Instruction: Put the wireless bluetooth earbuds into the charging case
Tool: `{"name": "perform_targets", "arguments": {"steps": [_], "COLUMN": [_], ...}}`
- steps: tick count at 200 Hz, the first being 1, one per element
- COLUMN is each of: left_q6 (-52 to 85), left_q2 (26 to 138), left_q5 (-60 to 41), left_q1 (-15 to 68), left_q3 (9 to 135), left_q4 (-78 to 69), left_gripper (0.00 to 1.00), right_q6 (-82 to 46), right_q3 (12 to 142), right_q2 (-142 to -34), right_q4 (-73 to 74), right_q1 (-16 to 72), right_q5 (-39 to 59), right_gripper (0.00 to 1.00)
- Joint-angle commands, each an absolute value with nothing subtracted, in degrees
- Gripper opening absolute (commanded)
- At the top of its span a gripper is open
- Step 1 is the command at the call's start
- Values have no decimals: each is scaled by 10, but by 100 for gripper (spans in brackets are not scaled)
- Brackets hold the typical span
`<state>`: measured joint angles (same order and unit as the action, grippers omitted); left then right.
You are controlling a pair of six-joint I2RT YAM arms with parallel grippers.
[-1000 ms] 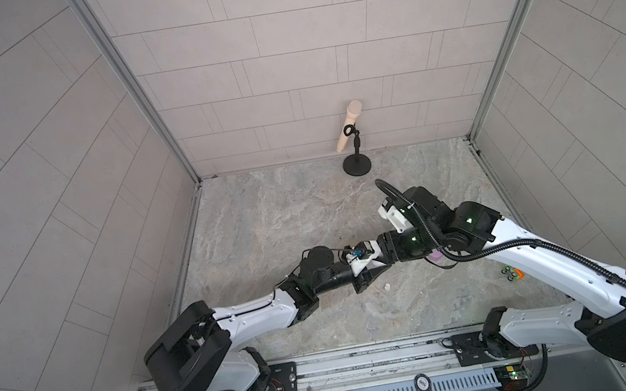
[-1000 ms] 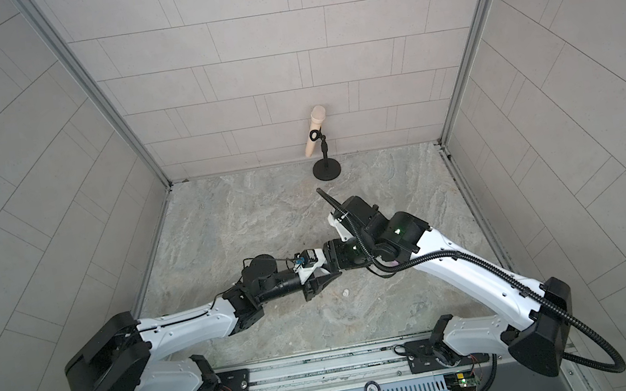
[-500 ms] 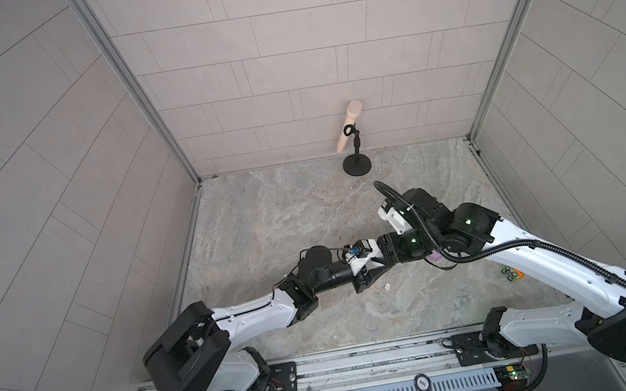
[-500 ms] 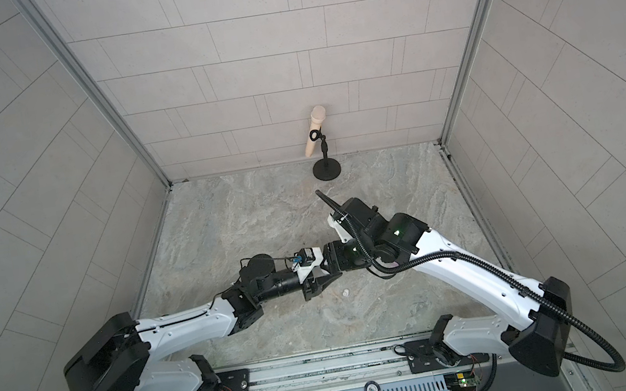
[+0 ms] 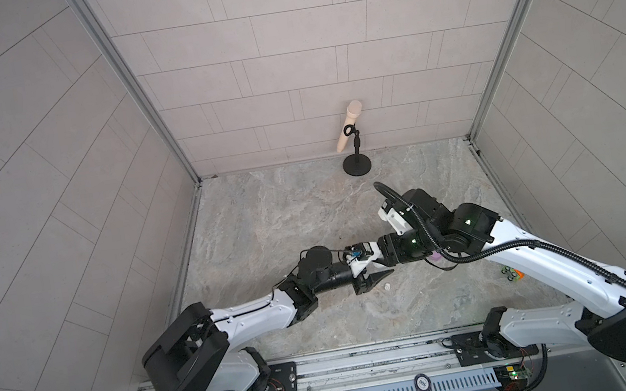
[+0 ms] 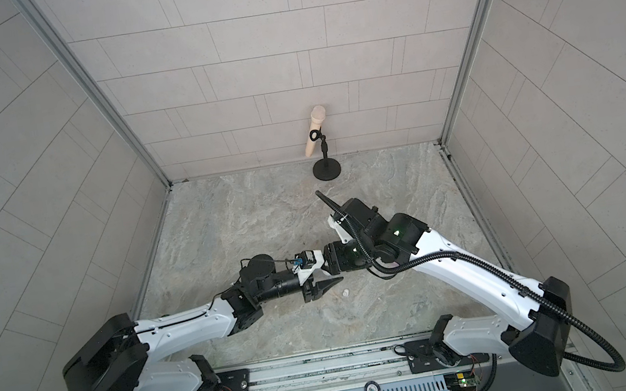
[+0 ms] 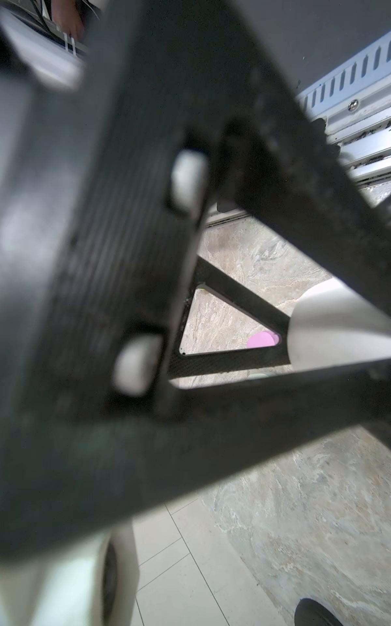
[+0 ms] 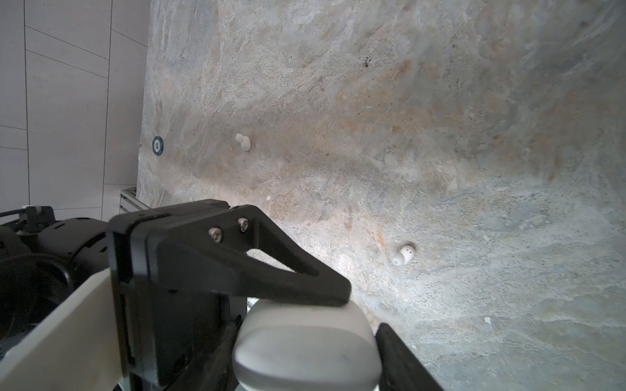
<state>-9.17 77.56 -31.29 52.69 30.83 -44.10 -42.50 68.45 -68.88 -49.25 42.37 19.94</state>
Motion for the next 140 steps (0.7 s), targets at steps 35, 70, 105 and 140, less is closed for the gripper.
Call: {"name": "perform_targets", "arguments": {"steps": [35, 70, 105, 140], "left_q6": [-115, -119, -120, -120], "left_q2": [778, 779, 778, 775], "left_q5": [-328, -327, -325, -323], "left_q1": [533, 535, 537, 537], "left_q3": [319, 320, 321, 321], "left_q4": [-426, -421, -420, -420], "left_gripper": [54, 56, 54, 50], "right_q6": [-438, -444, -447, -449], "right_q3": [698, 700, 698, 695], "right_q2": [-676, -675, -673, -673], "right_q4": [-484, -475, -470, -467], "right_q1": [424, 425, 424, 425], "right_q5": [189, 195, 201, 204], "right_gripper": [56, 56, 56, 56]}}
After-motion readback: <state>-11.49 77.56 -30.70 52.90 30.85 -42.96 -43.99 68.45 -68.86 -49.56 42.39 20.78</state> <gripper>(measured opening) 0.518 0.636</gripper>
